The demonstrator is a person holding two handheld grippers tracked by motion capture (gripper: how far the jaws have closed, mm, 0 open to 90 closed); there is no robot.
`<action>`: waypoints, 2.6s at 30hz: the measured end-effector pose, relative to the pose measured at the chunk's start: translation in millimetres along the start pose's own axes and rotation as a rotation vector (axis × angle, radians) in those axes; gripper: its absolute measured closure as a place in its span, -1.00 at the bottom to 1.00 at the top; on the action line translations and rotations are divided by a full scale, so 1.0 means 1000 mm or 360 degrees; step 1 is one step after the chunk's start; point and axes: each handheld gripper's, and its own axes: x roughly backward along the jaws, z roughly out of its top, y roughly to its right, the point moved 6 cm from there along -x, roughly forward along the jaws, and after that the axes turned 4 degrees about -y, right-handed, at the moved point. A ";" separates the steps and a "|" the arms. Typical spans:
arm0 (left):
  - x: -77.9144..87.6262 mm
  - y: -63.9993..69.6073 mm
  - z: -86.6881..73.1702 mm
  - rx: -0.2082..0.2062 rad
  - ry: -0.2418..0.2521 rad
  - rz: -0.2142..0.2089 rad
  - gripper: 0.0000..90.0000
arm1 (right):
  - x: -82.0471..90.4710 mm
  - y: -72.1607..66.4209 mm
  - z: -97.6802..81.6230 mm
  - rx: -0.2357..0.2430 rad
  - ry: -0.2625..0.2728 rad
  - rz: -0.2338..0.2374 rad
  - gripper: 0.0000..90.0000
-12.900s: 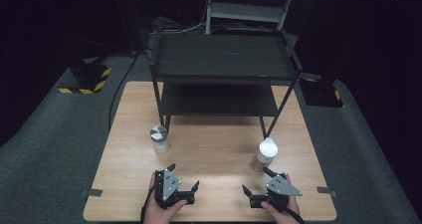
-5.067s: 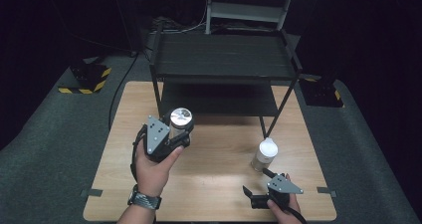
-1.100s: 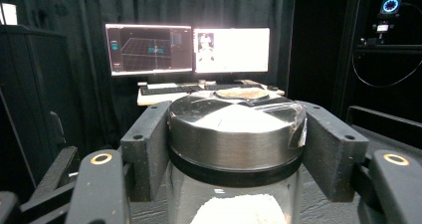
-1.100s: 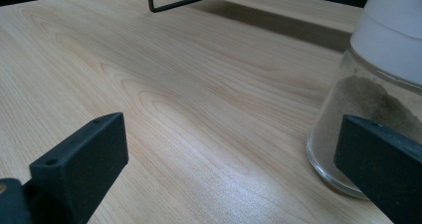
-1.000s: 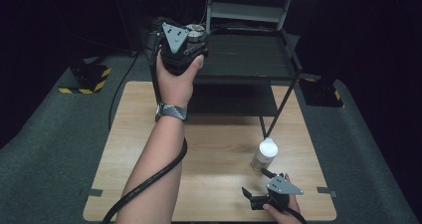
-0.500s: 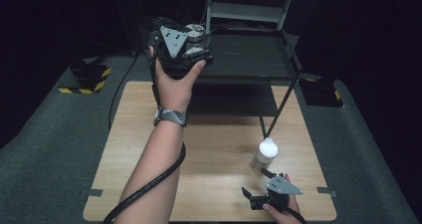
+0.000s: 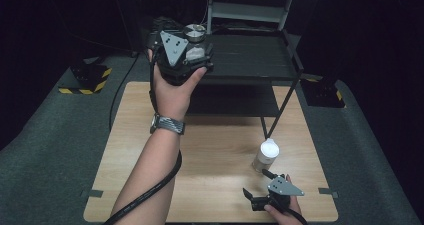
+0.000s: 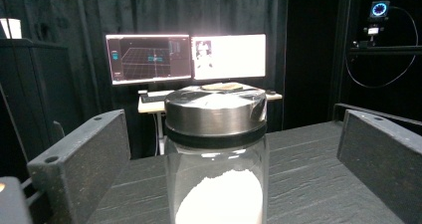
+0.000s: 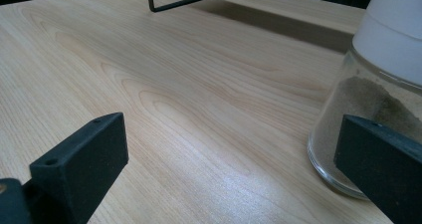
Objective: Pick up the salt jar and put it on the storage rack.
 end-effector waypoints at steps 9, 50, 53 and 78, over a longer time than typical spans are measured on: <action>0.014 -0.005 -0.010 0.0017 0.0009 -0.0018 -0.99 | 0.000 -0.001 0.000 0.0005 -0.0003 -0.0004 -0.99; 0.102 -0.005 -0.119 -0.0040 -0.0059 -0.0248 -0.99 | 0.000 -0.003 0.000 0.0030 -0.0005 -0.0015 -0.99; 0.111 -0.004 -0.137 -0.0043 -0.0085 -0.0286 -0.99 | 0.000 -0.003 0.000 0.0026 -0.0005 -0.0016 -0.99; 0.143 0.000 -0.227 -0.0035 -0.0384 -0.0396 -0.99 | 0.000 -0.004 0.000 0.0039 -0.0004 -0.0014 -0.99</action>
